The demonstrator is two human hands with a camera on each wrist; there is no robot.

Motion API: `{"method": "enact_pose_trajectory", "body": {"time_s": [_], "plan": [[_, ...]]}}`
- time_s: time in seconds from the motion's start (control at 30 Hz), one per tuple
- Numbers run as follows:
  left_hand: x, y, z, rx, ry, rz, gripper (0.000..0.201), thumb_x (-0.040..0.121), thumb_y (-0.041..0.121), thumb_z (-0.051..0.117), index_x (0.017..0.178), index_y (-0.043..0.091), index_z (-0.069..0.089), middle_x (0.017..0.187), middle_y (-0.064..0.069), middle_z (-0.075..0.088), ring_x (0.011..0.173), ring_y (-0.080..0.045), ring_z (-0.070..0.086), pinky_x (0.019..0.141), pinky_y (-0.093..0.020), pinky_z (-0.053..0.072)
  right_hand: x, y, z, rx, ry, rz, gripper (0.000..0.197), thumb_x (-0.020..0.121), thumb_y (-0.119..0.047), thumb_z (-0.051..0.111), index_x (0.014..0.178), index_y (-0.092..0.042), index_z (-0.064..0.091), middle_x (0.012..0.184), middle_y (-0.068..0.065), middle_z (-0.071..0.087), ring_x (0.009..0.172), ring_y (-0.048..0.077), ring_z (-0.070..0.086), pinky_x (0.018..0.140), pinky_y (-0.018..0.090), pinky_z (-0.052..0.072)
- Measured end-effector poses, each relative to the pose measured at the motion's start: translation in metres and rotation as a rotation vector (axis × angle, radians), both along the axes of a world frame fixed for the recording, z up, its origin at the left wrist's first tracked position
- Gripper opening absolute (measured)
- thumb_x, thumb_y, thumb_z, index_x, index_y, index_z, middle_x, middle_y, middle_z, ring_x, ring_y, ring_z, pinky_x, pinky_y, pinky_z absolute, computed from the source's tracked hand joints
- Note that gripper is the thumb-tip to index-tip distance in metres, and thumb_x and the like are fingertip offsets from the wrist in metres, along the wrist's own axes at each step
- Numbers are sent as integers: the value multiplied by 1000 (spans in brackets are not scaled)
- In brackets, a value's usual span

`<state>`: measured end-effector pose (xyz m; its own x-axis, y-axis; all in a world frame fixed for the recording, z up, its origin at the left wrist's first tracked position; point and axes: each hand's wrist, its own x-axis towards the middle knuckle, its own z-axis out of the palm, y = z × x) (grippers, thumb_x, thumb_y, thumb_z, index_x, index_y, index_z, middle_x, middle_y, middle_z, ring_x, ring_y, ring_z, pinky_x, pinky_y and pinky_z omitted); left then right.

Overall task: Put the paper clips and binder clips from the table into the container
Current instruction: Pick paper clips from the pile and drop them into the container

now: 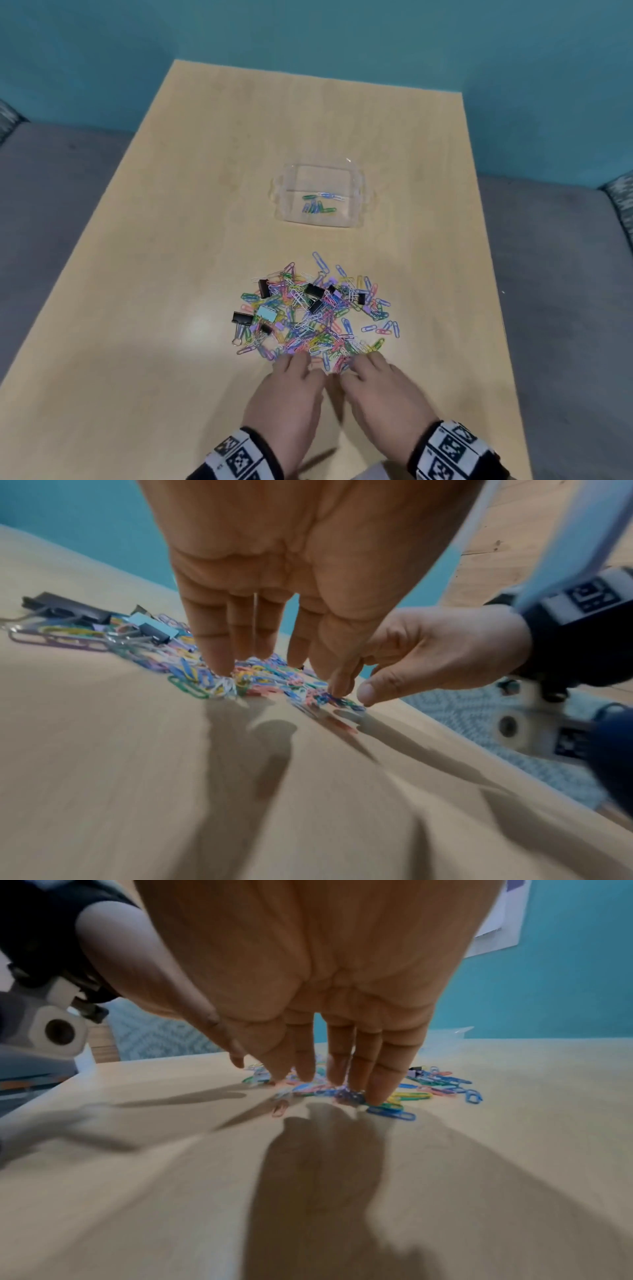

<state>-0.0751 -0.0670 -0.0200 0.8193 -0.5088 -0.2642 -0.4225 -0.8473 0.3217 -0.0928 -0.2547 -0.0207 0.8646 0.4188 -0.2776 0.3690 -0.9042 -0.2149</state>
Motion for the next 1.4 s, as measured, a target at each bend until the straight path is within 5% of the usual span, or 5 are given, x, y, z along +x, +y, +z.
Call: {"method": "enact_pose_trajectory", "body": {"time_s": [0.27, 0.47, 0.77, 0.93, 1.4], "plan": [[14, -14, -3, 156, 92, 112, 83, 90, 38, 52, 149, 26, -5, 157, -7, -7, 143, -31, 4, 110, -46, 26, 8, 7, -6, -75, 116, -285, 91, 73, -42, 70, 148, -27, 21, 148, 8, 31, 128, 32, 37, 86, 43, 48], [35, -35, -6, 257, 7, 78, 68, 92, 29, 43, 149, 17, 8, 155, -14, 10, 137, -34, 20, 105, -44, 27, 34, 21, -12, -68, 77, -281, 65, 78, -28, 38, 142, -20, 37, 146, 9, 39, 124, 34, 42, 90, 46, 45], [50, -36, -1, 222, 59, 26, 46, 80, 4, 46, 125, 10, 42, 123, -10, 39, 111, -30, 36, 89, -37, 41, 46, 19, -9, -66, 82, -166, 41, 59, -7, 71, 98, -11, 59, 96, 11, 55, 88, 34, 52, 66, 40, 48], [53, -30, -1, 167, 64, 15, 36, 78, -3, 45, 110, 13, 47, 114, -8, 42, 106, -28, 38, 73, -35, 37, 49, 13, 2, -12, 105, -132, 35, 76, 4, 48, 108, -9, 52, 109, 12, 48, 101, 33, 44, 77, 38, 39], [80, -10, 6, -160, 299, 297, 8, 84, 22, 59, 85, 24, 67, 88, 5, 59, 81, -13, 56, 72, -29, 46, 81, -9, 14, 265, 401, -334, 13, 88, -9, 49, 80, -18, 54, 84, 2, 59, 76, 21, 55, 64, 33, 42]]}}
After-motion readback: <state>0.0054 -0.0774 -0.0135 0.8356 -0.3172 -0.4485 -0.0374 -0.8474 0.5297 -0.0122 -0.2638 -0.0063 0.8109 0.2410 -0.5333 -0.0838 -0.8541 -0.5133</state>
